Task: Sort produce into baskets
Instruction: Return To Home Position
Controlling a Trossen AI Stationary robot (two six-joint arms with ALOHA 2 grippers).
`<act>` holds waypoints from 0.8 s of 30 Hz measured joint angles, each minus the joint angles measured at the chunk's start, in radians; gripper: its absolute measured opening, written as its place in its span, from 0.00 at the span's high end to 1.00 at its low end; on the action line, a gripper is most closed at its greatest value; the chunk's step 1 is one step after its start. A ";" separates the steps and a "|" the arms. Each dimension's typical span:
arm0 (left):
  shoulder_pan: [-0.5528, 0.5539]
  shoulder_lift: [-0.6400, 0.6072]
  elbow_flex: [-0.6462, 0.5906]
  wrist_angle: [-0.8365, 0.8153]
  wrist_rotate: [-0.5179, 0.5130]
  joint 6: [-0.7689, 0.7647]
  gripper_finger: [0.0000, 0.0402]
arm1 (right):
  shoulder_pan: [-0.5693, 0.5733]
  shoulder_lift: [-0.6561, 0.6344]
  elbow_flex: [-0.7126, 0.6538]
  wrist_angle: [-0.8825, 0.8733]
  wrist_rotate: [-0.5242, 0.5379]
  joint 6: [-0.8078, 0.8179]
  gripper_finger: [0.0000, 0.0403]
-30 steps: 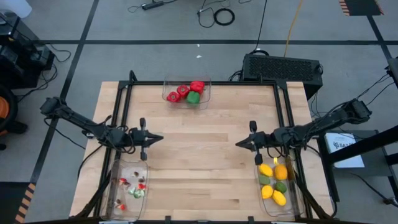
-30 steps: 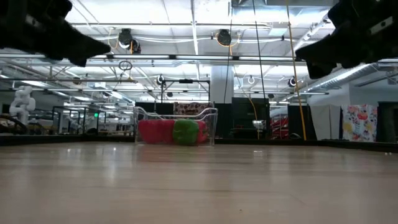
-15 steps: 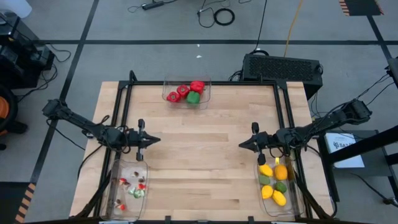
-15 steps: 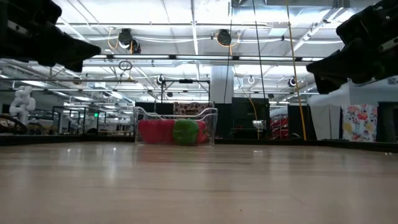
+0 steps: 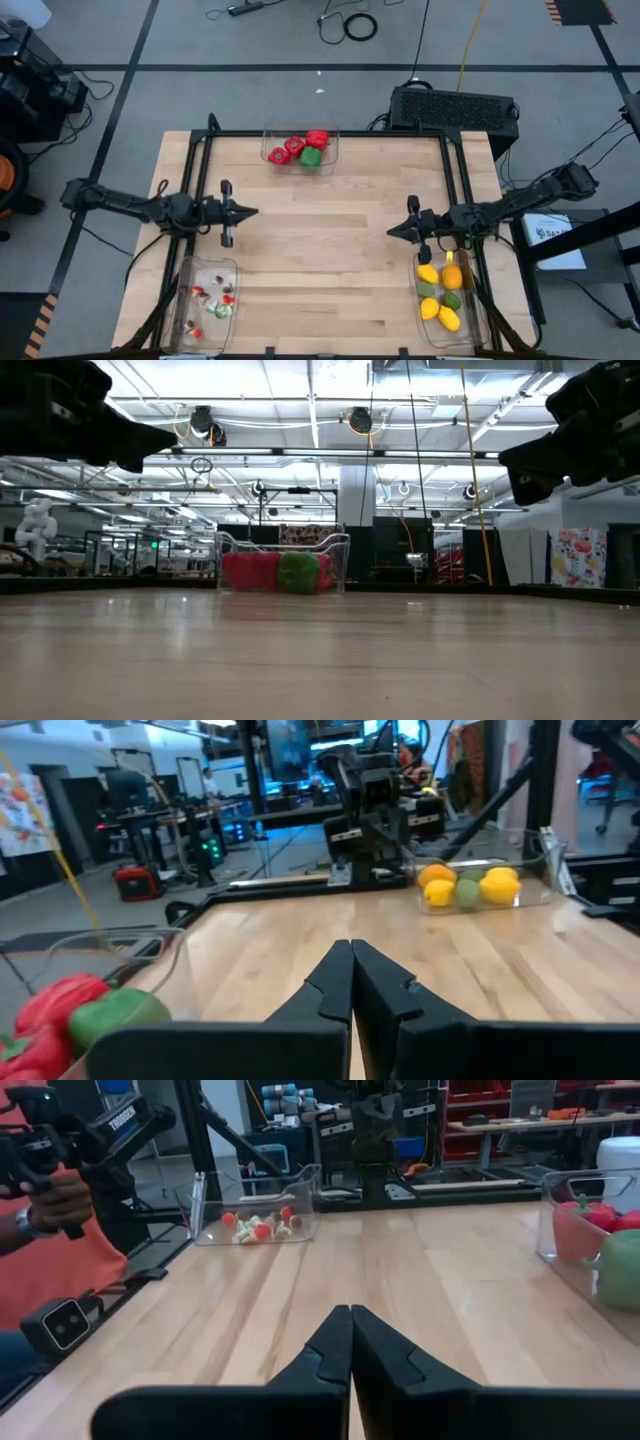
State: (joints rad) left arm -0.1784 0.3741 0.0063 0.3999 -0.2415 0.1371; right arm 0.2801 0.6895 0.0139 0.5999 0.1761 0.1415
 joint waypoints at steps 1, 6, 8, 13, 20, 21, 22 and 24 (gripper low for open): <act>0.016 -0.003 0.000 0.000 0.020 0.000 0.99 | 0.000 -0.012 0.000 -0.010 0.000 0.000 1.00; 0.068 -0.025 0.000 -0.054 0.026 -0.015 0.99 | 0.000 -0.075 0.000 -0.078 0.001 -0.002 1.00; 0.072 -0.040 0.000 -0.082 0.026 -0.026 0.99 | 0.000 -0.104 0.000 -0.118 0.005 -0.002 1.00; 0.072 -0.093 -0.001 -0.144 0.024 -0.053 1.00 | 0.000 -0.197 0.000 -0.192 0.007 -0.002 1.00; 0.072 -0.196 -0.001 -0.235 -0.004 -0.042 1.00 | 0.000 -0.331 0.000 -0.317 0.009 -0.008 1.00; 0.072 -0.215 -0.001 -0.251 -0.005 -0.037 1.00 | 0.000 -0.350 0.000 -0.329 0.009 -0.017 1.00; 0.072 -0.233 -0.001 -0.266 -0.005 -0.031 1.00 | 0.000 -0.368 0.000 -0.339 0.009 -0.029 1.00; 0.072 -0.270 -0.001 -0.295 -0.007 -0.026 1.00 | 0.000 -0.400 0.000 -0.355 0.009 -0.054 1.00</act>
State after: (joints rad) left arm -0.1059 0.1040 0.0055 0.1052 -0.2480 0.1112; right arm 0.2802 0.2892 0.0139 0.2445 0.1852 0.0879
